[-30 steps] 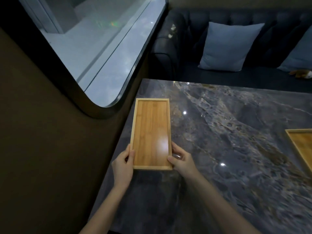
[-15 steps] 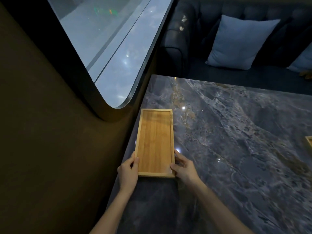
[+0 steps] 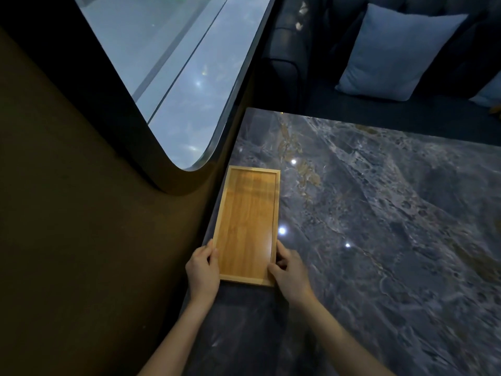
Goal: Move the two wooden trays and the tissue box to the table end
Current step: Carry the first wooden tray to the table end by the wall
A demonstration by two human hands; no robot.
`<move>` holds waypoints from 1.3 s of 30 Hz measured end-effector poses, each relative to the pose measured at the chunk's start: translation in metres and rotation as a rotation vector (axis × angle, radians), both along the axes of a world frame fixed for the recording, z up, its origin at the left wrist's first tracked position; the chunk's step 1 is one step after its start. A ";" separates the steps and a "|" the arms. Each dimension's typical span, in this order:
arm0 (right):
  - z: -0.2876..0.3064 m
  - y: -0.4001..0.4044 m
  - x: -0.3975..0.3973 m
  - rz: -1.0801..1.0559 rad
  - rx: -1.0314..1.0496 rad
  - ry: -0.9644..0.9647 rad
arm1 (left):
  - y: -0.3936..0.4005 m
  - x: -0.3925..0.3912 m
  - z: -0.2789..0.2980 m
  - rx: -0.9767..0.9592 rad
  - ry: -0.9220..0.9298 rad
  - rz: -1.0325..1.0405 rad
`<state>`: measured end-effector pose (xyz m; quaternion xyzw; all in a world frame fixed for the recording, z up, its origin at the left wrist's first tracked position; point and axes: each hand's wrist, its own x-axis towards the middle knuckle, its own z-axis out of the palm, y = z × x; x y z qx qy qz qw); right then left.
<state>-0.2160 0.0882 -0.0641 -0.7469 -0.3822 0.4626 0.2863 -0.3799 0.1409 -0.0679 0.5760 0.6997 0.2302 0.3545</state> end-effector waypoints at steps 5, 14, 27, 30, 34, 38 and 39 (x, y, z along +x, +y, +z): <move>-0.007 0.001 -0.008 -0.015 0.011 -0.054 | 0.005 -0.001 -0.004 -0.011 0.076 -0.019; -0.003 0.002 -0.019 0.002 0.054 -0.091 | 0.014 -0.006 -0.002 -0.056 0.337 -0.200; -0.004 0.002 -0.024 0.018 0.060 -0.139 | 0.016 -0.007 0.004 -0.051 0.489 -0.290; -0.005 0.002 -0.023 0.026 0.056 -0.139 | 0.017 -0.007 0.004 -0.057 0.484 -0.293; -0.003 0.002 -0.023 0.022 0.049 -0.123 | 0.018 -0.004 0.007 -0.078 0.508 -0.294; -0.003 0.004 -0.024 0.015 0.053 -0.141 | 0.019 -0.002 0.009 -0.102 0.541 -0.303; -0.003 0.003 -0.024 0.016 0.056 -0.143 | 0.019 -0.002 0.010 -0.105 0.543 -0.301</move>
